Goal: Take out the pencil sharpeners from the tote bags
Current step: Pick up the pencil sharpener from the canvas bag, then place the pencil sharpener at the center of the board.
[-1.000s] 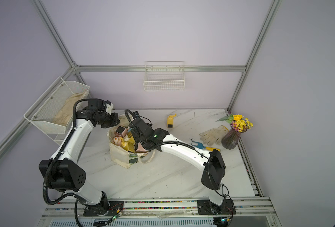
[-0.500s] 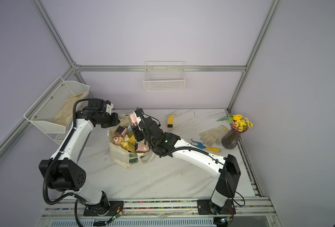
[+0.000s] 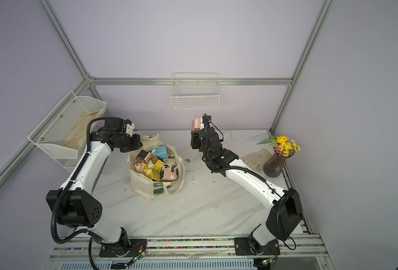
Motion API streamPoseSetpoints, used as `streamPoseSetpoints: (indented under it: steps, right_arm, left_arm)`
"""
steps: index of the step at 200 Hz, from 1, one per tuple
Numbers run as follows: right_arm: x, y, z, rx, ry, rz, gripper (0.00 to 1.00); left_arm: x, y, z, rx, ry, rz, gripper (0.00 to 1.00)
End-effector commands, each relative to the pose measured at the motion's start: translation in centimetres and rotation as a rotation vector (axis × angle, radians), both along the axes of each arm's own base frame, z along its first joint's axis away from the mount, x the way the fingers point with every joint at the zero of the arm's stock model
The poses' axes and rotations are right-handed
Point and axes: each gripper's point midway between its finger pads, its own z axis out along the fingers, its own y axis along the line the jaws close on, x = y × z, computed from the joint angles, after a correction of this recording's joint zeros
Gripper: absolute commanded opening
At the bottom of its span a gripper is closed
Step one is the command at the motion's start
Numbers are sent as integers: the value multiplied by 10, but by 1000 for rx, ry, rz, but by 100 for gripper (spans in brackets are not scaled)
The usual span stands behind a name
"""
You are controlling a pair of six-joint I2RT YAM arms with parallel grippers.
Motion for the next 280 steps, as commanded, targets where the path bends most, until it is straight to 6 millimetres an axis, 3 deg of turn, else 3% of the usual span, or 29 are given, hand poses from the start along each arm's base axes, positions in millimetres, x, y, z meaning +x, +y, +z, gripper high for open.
streamPoseSetpoints:
  steps: [1, 75, 142, 212, 280]
  right_arm:
    - [9, -8, -1, 88, -7, -12, 18]
    - [49, -43, -81, 87, 136, -133, 18]
    - [80, -57, -146, 77, 246, -162, 18]
    - [107, -62, -194, 23, 311, -205, 19]
    - [124, -90, -219, -125, 331, -362, 19]
  left_arm:
    - [-2, 0, 18, -3, -69, -9, 0]
    - [-3, -1, 19, -5, -72, -10, 0]
    - [-3, 0, 20, -6, -72, -8, 0]
    - [-2, 0, 18, -2, -68, -9, 0]
    - [-2, -1, 18, -7, -69, -12, 0]
